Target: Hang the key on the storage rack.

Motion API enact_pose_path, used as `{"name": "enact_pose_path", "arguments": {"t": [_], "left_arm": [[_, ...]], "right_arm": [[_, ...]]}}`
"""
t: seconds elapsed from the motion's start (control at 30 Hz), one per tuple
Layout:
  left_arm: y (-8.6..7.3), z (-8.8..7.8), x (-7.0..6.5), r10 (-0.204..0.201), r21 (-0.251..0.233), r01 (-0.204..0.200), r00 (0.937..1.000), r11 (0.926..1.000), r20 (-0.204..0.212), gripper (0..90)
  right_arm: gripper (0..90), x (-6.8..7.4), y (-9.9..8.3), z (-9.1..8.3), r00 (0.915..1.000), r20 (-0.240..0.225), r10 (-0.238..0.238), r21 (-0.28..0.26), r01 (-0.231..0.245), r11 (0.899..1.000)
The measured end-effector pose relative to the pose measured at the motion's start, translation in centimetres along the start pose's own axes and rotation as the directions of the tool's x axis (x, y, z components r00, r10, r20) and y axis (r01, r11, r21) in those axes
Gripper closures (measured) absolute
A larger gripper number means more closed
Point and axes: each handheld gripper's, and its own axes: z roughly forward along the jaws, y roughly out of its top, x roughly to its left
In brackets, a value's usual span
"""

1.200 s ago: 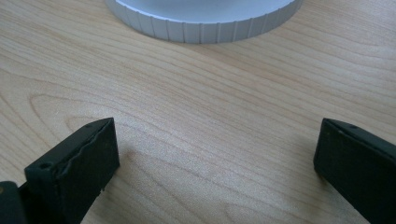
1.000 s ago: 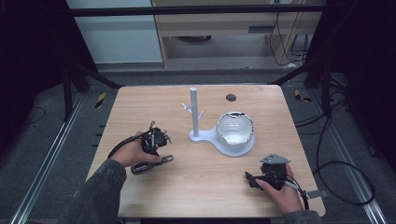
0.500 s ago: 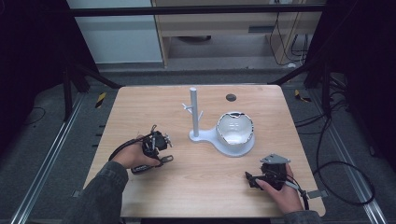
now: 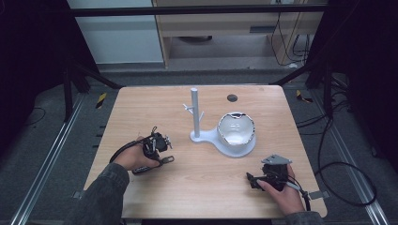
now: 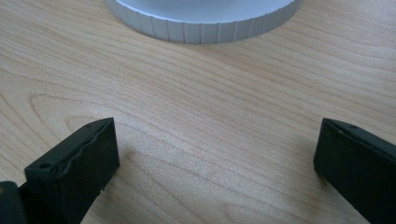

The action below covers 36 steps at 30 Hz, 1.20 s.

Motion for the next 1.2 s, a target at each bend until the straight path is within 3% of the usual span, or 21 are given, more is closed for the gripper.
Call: {"name": "enact_pose_path", "arguments": {"t": [0.5,0.9,1.2], "left_arm": [[0.3,0.3,-0.2,0.015,0.001,-0.015,0.9998,0.9999,-0.013,67.5],[0.2,0.2,0.1,-0.009,0.008,0.009,0.9998,0.9999,0.019,79.5],[-1.1,-0.8,0.1,-0.057,-0.079,0.057,0.9984,0.9952,0.006,79.8]], "right_arm": [[0.4,0.0,0.0,0.0,1.0,-0.001,-0.002,0.0,0.002,1.0],[0.4,0.0,0.0,0.0,1.0,-0.002,-0.004,0.001,0.004,1.0],[0.4,0.0,0.0,0.0,1.0,-0.003,-0.004,0.001,0.004,1.0]]}}
